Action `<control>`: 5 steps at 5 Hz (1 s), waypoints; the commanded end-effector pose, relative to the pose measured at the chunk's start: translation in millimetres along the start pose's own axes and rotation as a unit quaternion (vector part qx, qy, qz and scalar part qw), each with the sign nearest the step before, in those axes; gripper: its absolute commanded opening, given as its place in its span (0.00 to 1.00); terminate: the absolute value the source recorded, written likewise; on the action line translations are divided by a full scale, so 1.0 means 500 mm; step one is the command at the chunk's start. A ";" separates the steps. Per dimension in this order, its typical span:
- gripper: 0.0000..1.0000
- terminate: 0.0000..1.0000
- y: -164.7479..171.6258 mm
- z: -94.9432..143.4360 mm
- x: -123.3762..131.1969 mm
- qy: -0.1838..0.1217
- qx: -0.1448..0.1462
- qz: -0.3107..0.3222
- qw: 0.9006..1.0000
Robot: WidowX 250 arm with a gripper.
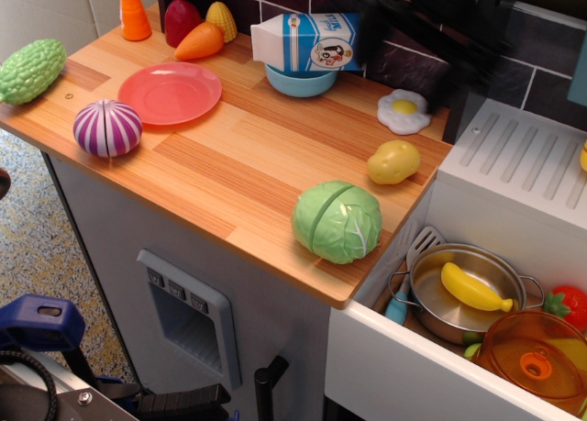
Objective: Put potato on plate
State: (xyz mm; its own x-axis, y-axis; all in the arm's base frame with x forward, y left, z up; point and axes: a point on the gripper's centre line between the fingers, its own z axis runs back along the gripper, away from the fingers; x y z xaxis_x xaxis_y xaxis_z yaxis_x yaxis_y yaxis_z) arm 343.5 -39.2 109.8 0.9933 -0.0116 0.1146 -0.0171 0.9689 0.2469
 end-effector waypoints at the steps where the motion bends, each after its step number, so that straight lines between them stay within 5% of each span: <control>1: 1.00 0.00 0.018 -0.046 -0.016 -0.031 -0.026 0.009 0.999; 5: 1.00 0.00 0.014 -0.139 0.032 -0.095 -0.062 -0.038 0.993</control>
State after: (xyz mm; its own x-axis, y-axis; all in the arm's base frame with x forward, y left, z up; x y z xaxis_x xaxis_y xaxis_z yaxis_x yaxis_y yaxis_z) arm 365.7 -21.2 26.8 0.9590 -0.1372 0.2481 0.1112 0.9870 0.1162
